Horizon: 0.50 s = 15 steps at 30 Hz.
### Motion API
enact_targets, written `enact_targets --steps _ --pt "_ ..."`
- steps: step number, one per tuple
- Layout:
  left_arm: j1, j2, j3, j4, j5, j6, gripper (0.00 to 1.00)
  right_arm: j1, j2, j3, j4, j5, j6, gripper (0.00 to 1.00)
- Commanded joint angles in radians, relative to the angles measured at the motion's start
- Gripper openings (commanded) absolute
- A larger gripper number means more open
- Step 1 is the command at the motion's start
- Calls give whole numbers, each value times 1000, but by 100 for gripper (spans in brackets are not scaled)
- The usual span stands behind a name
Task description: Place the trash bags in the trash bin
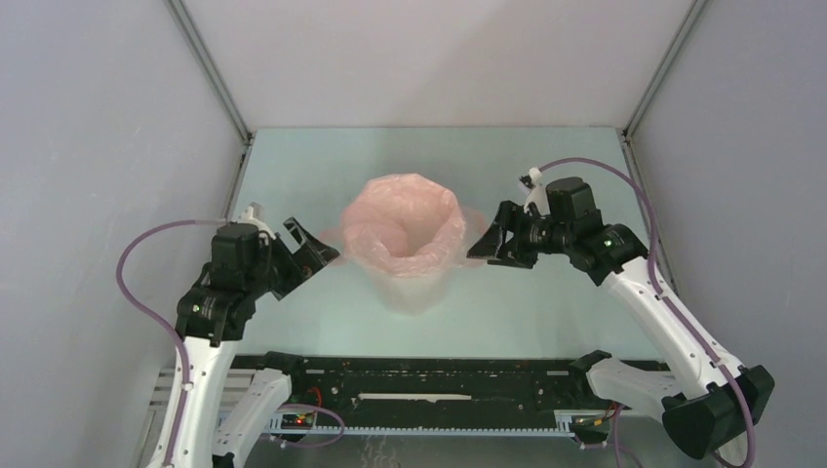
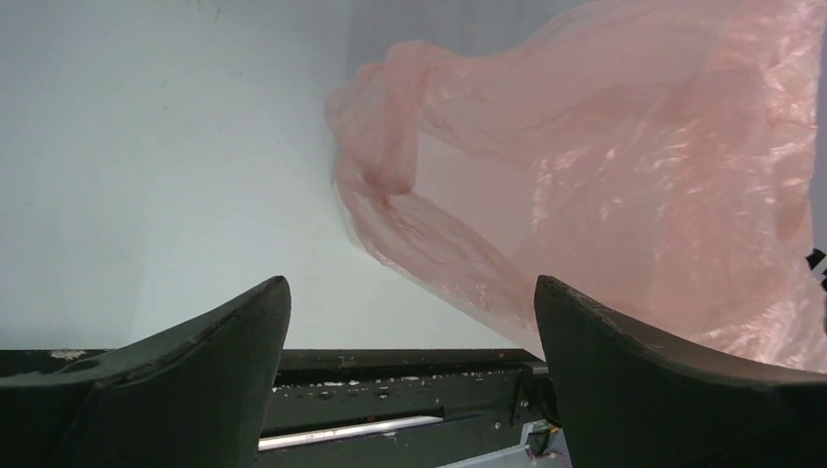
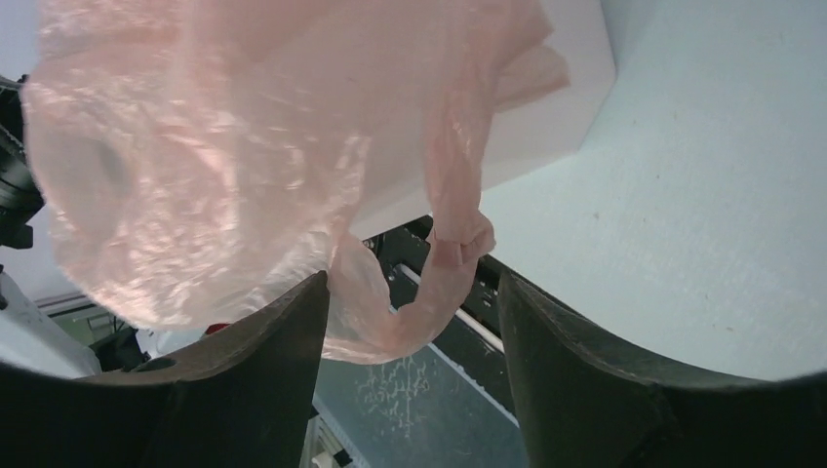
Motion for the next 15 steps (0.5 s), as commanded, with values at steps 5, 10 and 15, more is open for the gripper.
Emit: enact_targets --steps 5,10,15 --pt "9 31 -142 146 44 -44 91 37 -20 -85 105 48 40 52" --pt "9 10 -143 155 41 -17 78 52 -19 -105 125 55 40 32" --pt "9 23 -216 203 71 -47 82 62 -14 -135 154 67 41 27"
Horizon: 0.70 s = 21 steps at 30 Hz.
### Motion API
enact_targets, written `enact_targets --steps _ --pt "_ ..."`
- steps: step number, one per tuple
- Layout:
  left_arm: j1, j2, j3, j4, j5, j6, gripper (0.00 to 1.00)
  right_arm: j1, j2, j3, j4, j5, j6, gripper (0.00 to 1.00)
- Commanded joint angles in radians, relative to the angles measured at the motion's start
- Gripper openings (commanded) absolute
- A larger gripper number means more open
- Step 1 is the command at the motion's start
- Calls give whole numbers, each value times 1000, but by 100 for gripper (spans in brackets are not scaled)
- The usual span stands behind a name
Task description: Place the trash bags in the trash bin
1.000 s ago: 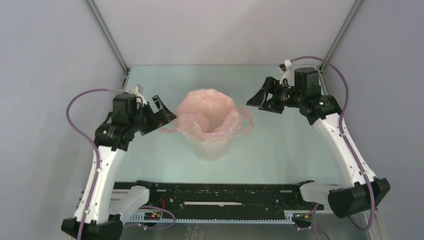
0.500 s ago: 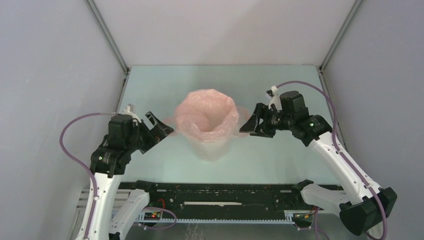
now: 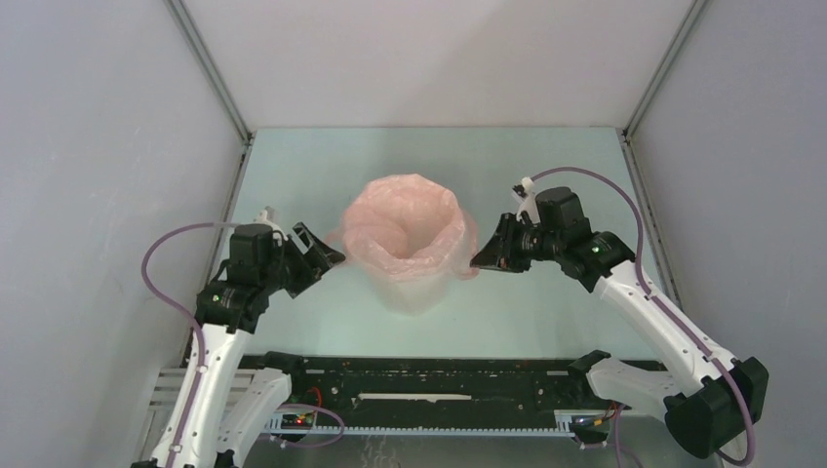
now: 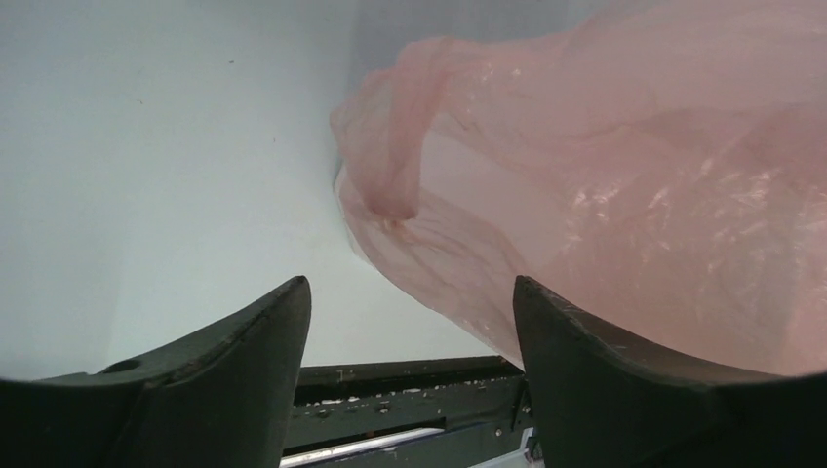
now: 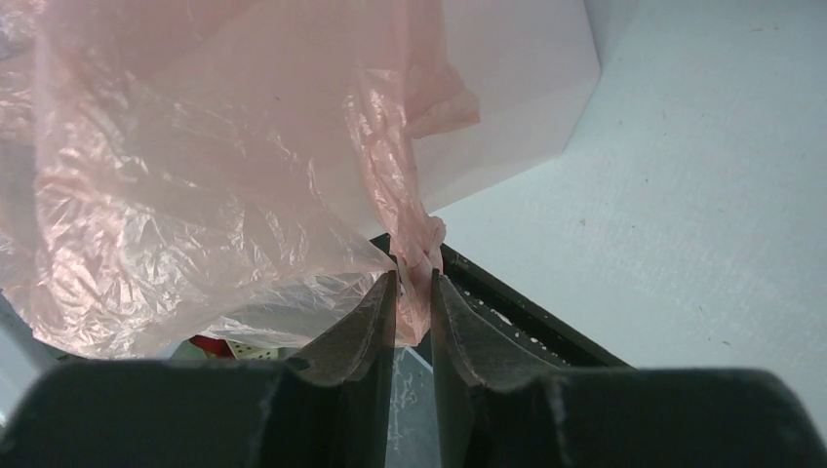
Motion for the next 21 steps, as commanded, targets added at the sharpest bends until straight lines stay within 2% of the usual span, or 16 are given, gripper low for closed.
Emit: enact_targets --steps 1,4,9,14,18,21 --pt "9 0 -62 70 38 -15 86 10 -13 -22 53 22 8 27" --pt "8 -33 -33 30 9 -9 92 9 -12 -22 57 22 9 31" --pt "8 -110 76 -106 -123 -35 94 9 -18 -21 50 28 1 34" --pt "9 -134 155 -139 -263 -40 96 7 -19 -23 44 30 -6 38" --pt "9 -74 121 -81 -210 -60 100 3 -6 -22 58 20 -14 44" --pt "8 -43 49 16 -138 -79 98 3 9 -23 68 17 -16 44"
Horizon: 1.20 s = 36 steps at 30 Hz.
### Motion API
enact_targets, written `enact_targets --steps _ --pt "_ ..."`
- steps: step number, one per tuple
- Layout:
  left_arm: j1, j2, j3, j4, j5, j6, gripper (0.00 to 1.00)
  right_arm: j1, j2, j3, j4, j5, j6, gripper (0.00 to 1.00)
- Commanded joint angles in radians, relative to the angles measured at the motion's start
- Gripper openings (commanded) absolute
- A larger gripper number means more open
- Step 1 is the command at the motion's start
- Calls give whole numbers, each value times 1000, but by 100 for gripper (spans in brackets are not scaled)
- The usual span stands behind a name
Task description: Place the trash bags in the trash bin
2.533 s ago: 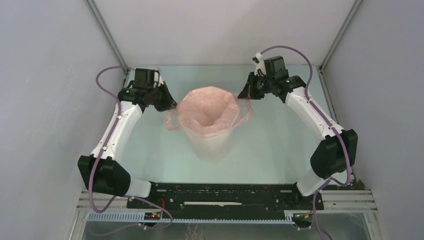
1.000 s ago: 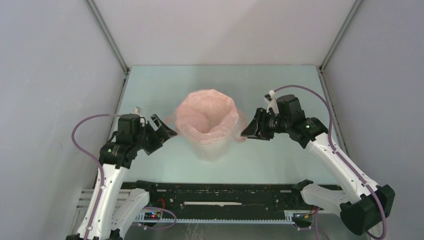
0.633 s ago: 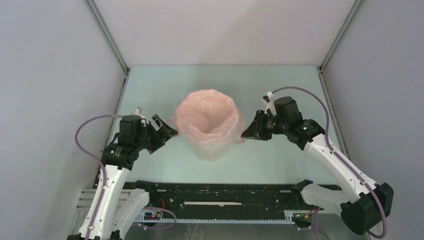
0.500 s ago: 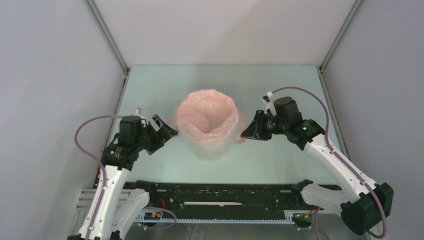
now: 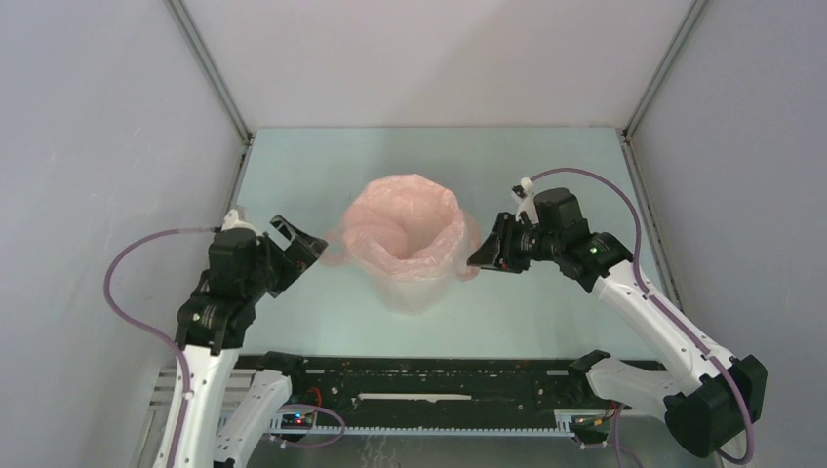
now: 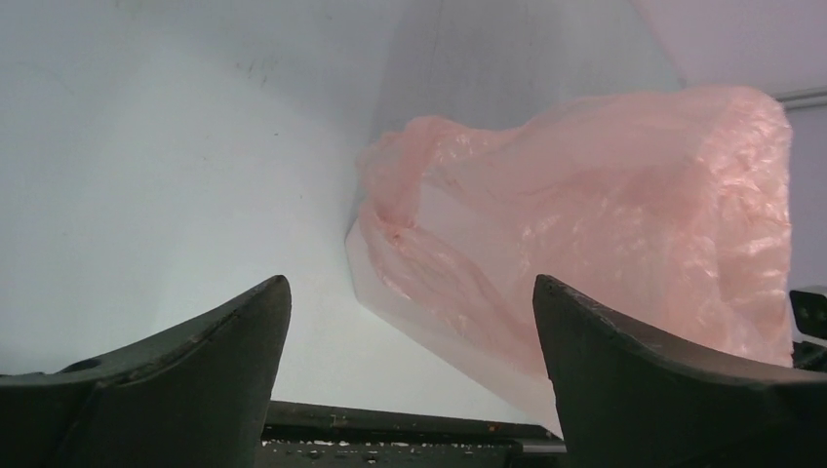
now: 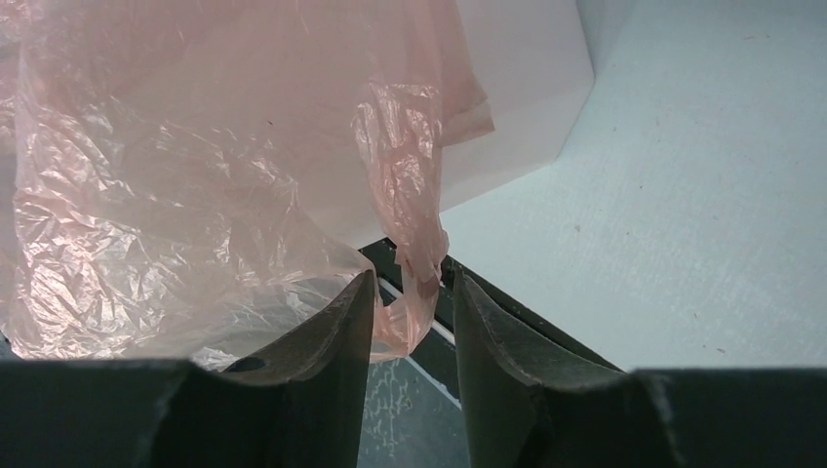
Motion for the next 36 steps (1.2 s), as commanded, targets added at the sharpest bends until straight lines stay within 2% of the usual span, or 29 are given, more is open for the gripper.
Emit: enact_targets --steps 1,5,6,9,14,16,21,26,29,32,36 --pt "8 62 -95 138 64 -38 95 -1 12 3 44 1 -16 43" --pt "9 111 -185 256 167 -49 80 2 37 -1 66 -8 -26 40" --pt "8 149 -221 295 182 -49 67 5 54 -14 96 -12 -28 35" --pt "8 184 -256 344 208 -32 51 6 81 -32 119 -14 -35 29" --pt "5 304 -339 432 325 -11 18 7 125 -74 160 -22 -44 19" --pt "-11 336 -380 474 361 -30 11 6 147 -83 168 -28 -52 15" --pt "-94 366 -436 562 369 -100 9 1 179 -83 171 -33 -71 11" --pt "-185 427 -411 622 364 -142 10 -33 153 -83 130 -24 -92 15" --pt "-250 477 -362 625 357 -147 11 -72 107 -83 74 -6 -120 22" --pt "-317 519 -316 628 341 -147 12 -131 49 -78 -3 5 -158 34" --pt "-372 556 -301 622 333 -144 12 -214 -19 -12 -163 43 -244 48"
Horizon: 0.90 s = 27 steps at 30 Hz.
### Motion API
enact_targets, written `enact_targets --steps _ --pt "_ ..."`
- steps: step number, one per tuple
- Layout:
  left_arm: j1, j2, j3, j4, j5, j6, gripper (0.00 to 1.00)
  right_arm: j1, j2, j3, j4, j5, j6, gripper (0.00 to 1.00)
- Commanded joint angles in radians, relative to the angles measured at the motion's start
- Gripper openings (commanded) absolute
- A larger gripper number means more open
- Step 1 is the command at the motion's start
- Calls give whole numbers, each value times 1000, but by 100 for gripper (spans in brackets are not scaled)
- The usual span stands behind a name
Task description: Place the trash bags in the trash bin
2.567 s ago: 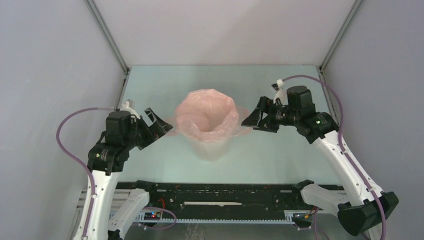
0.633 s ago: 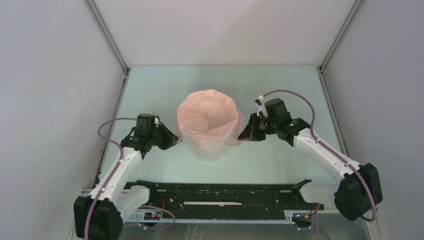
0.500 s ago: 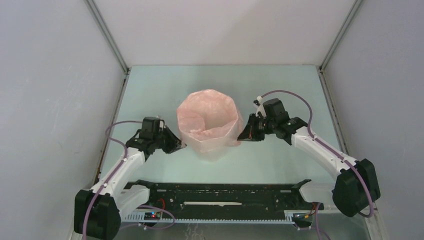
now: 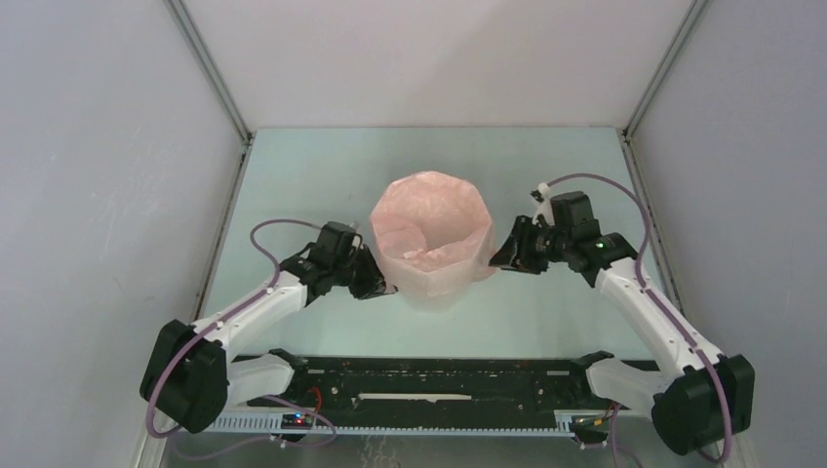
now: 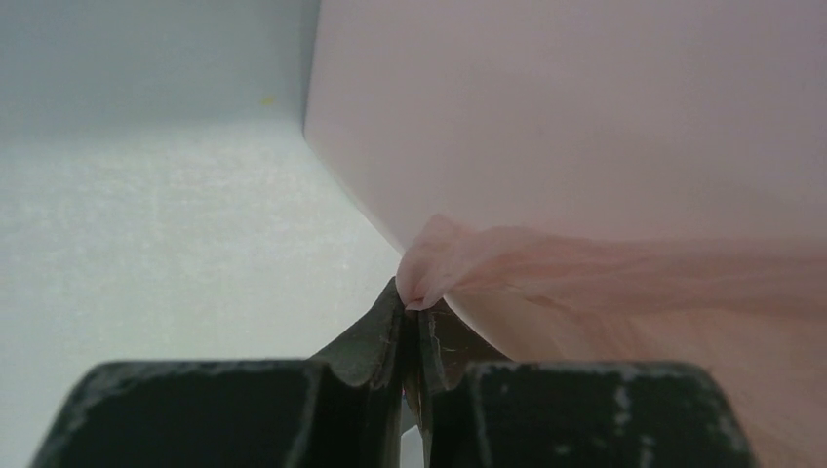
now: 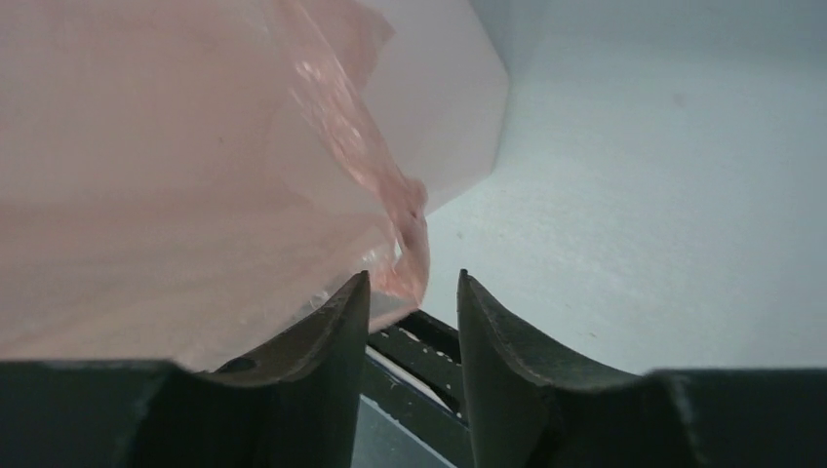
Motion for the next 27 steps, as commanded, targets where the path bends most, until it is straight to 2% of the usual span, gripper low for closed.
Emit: enact_targets --steps 1,5,7,10,14,17,20,27 --pt "-42 17 51 31 -1 -12 12 -78 -86 88 -217 66 -139 52" --pt "-43 2 27 22 -7 4 13 -154 -138 240 -385 163 -225 75" --pt "-43 2 26 17 -6 9 13 -196 -150 315 -429 152 -252 81" --pt "-43 1 31 13 -9 10 14 -225 -132 455 -461 109 -269 83" --pt "-43 1 41 12 -5 10 14 -145 -57 661 -437 79 -215 83" --pt "-43 9 44 12 -1 13 14 28 36 806 -408 154 -181 82" --pt "-43 17 47 18 2 11 13 224 154 874 -383 232 -174 79" --pt "-44 1 52 18 -5 8 13 464 374 842 -341 436 -216 55"
